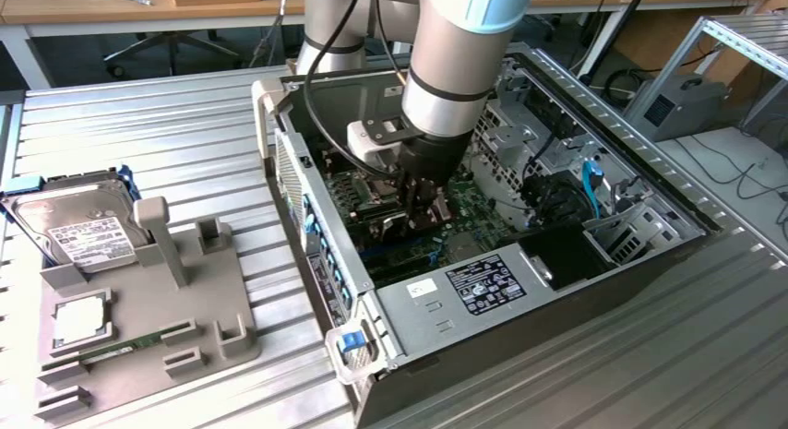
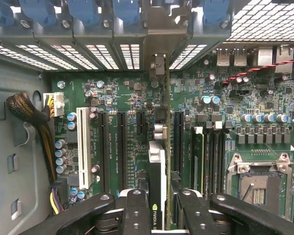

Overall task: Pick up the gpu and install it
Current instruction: 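Insert the gpu into the slot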

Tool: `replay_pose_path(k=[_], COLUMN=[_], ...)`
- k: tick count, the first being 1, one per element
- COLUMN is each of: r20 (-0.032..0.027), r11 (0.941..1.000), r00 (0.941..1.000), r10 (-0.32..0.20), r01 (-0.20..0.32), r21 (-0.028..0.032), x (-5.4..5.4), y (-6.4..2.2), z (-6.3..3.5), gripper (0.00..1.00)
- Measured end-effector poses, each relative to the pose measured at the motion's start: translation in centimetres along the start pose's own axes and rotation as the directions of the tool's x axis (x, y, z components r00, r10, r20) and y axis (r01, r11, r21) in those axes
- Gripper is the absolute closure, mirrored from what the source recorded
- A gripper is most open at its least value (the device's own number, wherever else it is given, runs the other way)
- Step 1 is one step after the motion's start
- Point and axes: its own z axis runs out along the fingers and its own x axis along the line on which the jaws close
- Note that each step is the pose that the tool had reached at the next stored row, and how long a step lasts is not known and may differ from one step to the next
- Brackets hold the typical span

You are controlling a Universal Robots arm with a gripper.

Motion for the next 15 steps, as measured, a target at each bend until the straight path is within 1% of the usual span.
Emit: replay_pose_path(k=[15], r20=[0.0001], r11=[1.0], r00=[1.0], r10=[0.0], r01=[0.0], r21=[0.0], x=[0.0], y=[0.0], z=[0.31], gripper=[0.73])
